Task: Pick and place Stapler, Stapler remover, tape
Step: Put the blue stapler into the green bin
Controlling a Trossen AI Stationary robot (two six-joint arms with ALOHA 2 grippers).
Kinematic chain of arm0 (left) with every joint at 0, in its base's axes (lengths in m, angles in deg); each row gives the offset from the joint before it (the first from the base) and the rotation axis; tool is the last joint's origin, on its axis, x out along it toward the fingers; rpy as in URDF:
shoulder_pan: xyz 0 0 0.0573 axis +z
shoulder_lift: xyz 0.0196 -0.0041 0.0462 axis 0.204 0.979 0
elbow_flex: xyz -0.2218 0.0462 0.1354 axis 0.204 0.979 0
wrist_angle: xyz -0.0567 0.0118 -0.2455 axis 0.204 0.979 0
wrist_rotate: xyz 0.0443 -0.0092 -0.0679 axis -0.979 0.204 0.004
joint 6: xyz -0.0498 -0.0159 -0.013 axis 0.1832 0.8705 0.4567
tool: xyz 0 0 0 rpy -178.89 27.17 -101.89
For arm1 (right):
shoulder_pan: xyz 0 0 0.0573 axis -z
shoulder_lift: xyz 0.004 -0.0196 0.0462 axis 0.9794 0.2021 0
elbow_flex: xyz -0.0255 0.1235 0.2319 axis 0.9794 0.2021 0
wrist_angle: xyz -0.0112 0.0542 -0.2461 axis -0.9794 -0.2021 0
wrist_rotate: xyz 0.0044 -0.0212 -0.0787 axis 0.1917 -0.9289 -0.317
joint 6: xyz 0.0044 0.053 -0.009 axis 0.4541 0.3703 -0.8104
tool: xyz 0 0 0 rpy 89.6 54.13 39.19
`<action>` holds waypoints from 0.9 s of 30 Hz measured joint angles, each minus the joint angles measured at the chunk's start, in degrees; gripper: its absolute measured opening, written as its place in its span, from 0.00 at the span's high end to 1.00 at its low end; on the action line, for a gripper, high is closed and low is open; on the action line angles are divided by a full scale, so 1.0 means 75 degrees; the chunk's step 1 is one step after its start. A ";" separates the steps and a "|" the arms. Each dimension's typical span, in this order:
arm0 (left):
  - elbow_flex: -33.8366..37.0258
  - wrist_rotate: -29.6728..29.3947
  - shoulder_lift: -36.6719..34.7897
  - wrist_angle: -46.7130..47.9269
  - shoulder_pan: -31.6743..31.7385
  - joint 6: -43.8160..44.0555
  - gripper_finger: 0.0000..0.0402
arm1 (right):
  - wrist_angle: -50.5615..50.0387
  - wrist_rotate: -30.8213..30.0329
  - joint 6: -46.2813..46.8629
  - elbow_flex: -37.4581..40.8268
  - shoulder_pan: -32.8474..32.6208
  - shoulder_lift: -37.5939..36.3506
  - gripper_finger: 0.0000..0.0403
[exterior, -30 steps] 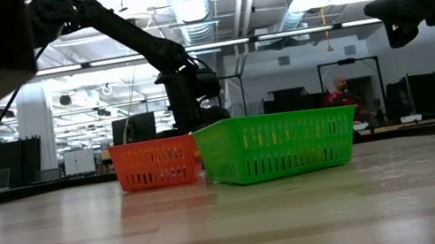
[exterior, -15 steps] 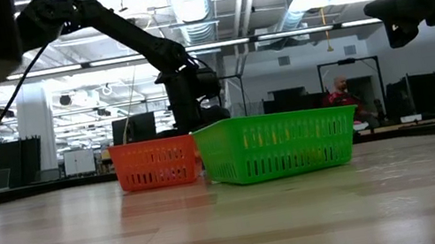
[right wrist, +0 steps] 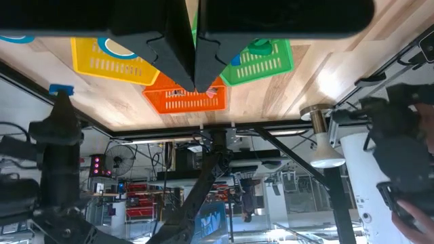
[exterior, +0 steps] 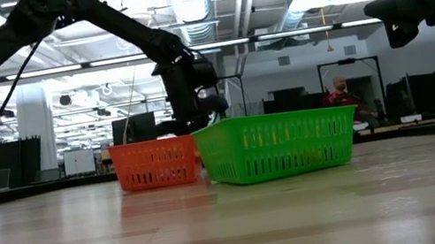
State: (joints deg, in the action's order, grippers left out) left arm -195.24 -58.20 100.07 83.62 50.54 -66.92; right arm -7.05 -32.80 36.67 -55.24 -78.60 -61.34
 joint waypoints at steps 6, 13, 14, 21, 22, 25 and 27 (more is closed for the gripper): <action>0.0000 -0.0003 -0.0482 0.0099 0.0028 0.0000 0.84 | 0.0000 0.0000 0.0001 0.0001 0.0001 0.0000 1.00; 0.0000 -0.0011 -0.1034 0.0179 -0.0085 -0.0003 0.83 | 0.0000 0.0000 0.0000 0.0000 -0.0001 0.0000 1.00; 0.0000 -0.0006 -0.1100 0.0189 -0.0117 -0.0003 0.84 | 0.0000 0.0000 0.0001 0.0001 -0.0002 0.0000 1.00; 0.0000 -0.0012 -0.1491 0.0354 -0.0487 -0.0058 0.83 | 0.0000 0.0000 -0.0002 0.0001 0.0001 0.0000 1.00; 0.0000 -0.0012 -0.1552 0.0378 -0.0559 -0.0058 0.84 | 0.0000 0.0000 -0.0001 0.0001 -0.0002 0.0000 1.00; 0.0000 -0.0012 -0.1737 0.0481 -0.0833 -0.0116 0.84 | 0.0000 0.0000 0.0001 -0.0002 -0.0002 0.0000 1.00; 0.0000 -0.0013 -0.1869 0.0588 -0.1045 -0.0223 0.84 | 0.0000 0.0000 -0.0002 -0.0002 0.0001 0.0000 1.00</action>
State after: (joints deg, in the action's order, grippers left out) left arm -195.24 -58.30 86.06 88.03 42.70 -68.59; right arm -7.05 -32.80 36.66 -55.25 -78.59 -61.34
